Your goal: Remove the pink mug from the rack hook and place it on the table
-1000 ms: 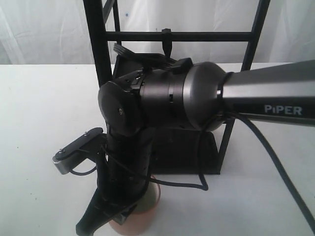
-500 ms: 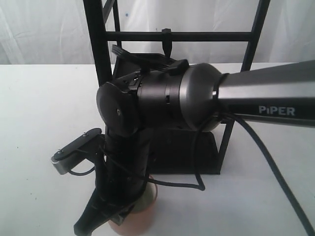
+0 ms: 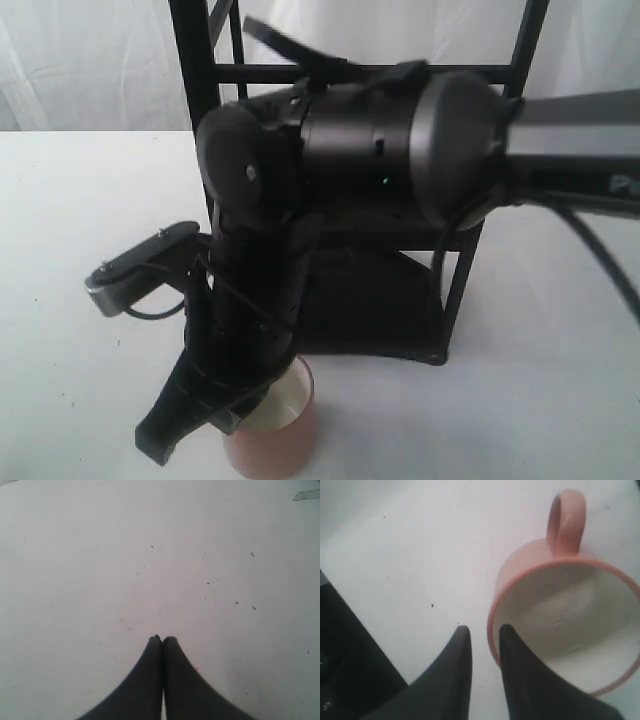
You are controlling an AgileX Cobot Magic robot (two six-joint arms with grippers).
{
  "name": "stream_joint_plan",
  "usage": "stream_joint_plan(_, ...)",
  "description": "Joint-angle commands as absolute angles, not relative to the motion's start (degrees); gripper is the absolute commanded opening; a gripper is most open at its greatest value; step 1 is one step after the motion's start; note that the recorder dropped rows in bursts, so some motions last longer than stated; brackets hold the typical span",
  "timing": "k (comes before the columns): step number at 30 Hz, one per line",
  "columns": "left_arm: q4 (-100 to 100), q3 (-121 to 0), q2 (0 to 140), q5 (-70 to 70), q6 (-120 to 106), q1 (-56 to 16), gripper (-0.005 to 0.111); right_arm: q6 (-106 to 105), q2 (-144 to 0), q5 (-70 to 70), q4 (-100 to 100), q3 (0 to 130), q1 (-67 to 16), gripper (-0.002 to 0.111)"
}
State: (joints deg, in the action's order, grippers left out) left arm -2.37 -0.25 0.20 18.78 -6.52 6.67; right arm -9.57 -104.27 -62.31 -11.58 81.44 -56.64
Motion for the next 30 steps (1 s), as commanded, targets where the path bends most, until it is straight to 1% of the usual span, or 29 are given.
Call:
stream_joint_plan(1,-1.79,0.0,0.0,19.81,-6.29,6.72,0.0,-10.3,-97.92,-64.12,-10.25,82.81,-57.06,0.02)
stream_joint_plan(4,-1.79,0.0,0.0,19.81,-6.29,6.72,0.0,-10.3,-95.26,-64.79,-7.62,82.7,-57.06,0.02)
stream_joint_plan(9,-1.79,0.0,0.0,19.81,-6.29,6.72,0.0,-10.02,-93.15,-69.96,-2.7,82.7,-57.06,0.019)
stream_joint_plan(12,-1.79,0.0,0.0,19.81,-6.29,6.72,0.0,-10.46,-93.01,-69.96,-0.9,82.7,-57.06,0.013)
stream_joint_plan(15,-1.79,0.0,0.0,19.81,-6.29,6.72,0.0,-10.63,-92.32,-69.96,0.93,81.33,-57.06,0.001)
stream_joint_plan(20,-1.79,0.0,0.0,19.81,-6.29,6.72,0.0,-12.51,-90.77,-69.96,3.62,76.46,-56.16,0.0)
stream_joint_plan(26,-1.79,0.0,0.0,19.81,-6.29,6.72,0.0,-13.51,-86.69,-69.96,4.79,67.49,-50.85,0.0)
stream_joint_plan(30,-1.79,0.0,0.0,19.81,-6.29,6.72,0.0,-13.28,-81.62,-69.96,4.79,61.18,-44.47,0.0)
